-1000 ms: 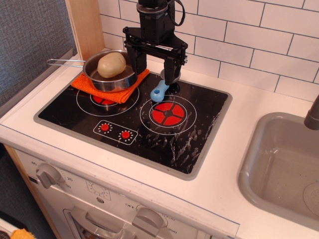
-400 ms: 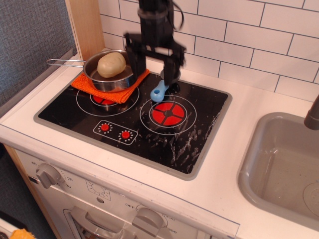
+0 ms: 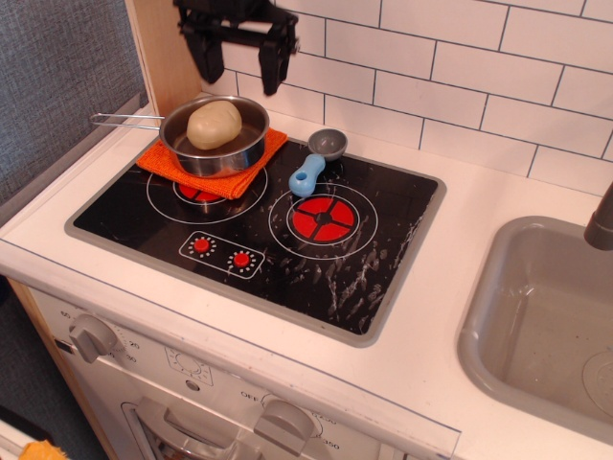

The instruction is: Move the potato to the right of the pot on the towel

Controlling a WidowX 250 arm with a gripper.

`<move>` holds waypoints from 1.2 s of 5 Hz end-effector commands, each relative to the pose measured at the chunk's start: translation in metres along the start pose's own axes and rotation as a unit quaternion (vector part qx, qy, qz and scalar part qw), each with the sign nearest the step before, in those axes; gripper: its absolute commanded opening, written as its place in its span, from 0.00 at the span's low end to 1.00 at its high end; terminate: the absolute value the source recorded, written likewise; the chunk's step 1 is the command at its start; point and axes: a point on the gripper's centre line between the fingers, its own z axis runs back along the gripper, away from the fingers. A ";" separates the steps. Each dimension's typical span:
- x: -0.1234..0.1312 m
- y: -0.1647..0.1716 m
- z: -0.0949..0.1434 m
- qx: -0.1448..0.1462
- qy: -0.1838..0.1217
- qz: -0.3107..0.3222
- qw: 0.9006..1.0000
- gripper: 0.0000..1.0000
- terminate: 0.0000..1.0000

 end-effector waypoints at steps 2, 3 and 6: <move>-0.001 0.040 -0.044 0.025 0.046 0.032 0.998 1.00 0.00; -0.005 0.044 -0.057 0.015 0.059 0.040 0.997 1.00 0.00; 0.008 0.017 0.000 0.020 -0.011 0.001 1.000 0.00 0.00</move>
